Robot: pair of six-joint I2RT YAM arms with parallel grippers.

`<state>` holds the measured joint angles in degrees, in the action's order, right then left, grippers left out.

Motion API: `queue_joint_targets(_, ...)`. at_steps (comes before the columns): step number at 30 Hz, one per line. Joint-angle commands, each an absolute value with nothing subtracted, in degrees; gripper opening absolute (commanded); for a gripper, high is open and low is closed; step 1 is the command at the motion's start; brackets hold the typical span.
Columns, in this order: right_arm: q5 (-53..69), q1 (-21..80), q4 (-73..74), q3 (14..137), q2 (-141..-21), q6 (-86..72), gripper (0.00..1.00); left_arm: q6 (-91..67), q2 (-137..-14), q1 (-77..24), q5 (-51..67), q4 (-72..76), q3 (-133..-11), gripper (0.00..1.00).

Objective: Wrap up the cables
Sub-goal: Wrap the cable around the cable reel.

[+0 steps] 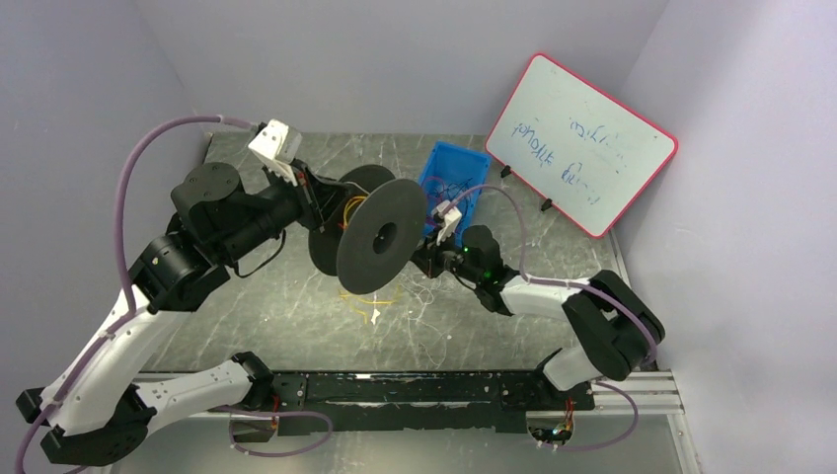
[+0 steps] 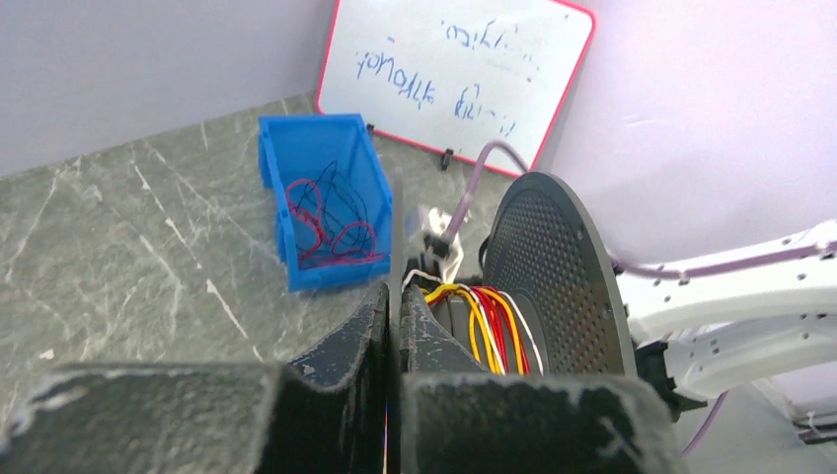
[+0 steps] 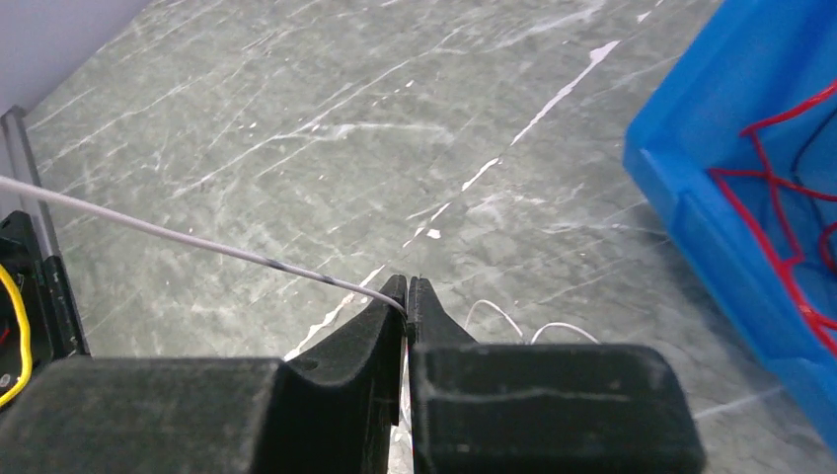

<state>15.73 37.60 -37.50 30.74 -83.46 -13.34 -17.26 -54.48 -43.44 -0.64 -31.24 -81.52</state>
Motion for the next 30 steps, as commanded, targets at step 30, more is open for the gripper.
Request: queue_joint_targets(30,5.8,60.5,-59.3,17.4,-84.9,-21.8,0.00,-23.2,-65.7,-43.2,-17.7,-2.3,-87.2,0.07)
